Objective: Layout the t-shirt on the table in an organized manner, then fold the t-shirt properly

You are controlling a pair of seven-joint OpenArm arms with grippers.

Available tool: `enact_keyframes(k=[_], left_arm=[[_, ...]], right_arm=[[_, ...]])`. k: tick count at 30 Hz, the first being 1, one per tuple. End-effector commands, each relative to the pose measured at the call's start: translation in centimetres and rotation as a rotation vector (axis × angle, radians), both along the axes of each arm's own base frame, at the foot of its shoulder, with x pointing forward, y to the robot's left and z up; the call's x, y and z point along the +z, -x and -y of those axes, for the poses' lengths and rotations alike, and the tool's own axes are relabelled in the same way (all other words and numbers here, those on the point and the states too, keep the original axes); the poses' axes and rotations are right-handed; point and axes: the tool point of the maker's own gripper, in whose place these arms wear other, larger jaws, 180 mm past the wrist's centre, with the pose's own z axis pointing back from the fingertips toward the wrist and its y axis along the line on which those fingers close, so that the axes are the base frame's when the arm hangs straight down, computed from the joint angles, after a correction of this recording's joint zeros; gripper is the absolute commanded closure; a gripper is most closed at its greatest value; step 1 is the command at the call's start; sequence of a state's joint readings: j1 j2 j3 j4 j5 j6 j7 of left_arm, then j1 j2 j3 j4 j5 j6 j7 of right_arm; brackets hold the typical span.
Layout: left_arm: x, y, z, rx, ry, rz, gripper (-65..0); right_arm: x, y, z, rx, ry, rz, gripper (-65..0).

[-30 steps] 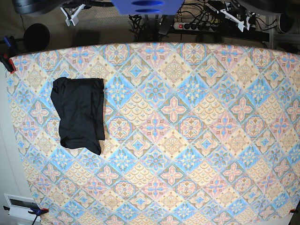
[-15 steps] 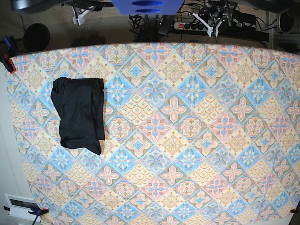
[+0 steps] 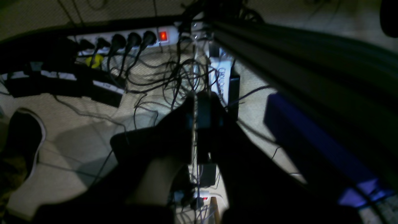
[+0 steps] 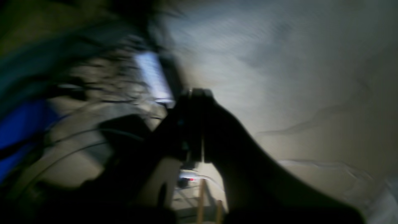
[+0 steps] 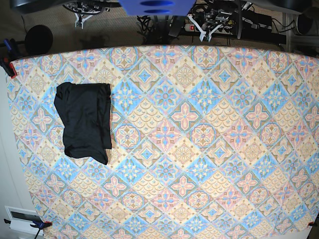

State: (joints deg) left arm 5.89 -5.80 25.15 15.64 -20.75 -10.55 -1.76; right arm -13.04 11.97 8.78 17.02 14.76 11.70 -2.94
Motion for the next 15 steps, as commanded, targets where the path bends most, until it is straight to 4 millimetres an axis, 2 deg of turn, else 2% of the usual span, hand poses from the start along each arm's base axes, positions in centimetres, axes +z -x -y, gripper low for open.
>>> enact_keyframes(k=[1,5,12,15], left_arm=[[0.0,0.4,0.7,-0.002,0.013,-0.003,-0.3],[0.2,-0.4,2.7,0.001,0.044,0.01,-0.3],[0.4,-2.0,4.9,0.013,0.078,0.027,-0.3],[0.5,-2.7,5.3,0.015,0.086,0.039,-0.3]], right_arm=[[0.2,-0.7,1.5,0.0,0.044,0.017,0.0],[0.3,-0.1,3.1,-0.011,0.13,-0.013,0.0],[0.3,0.0,3.1,-0.014,0.131,-0.018,-0.1],[0.1,0.0,2.1,-0.018,0.116,-0.02,-0.1]])
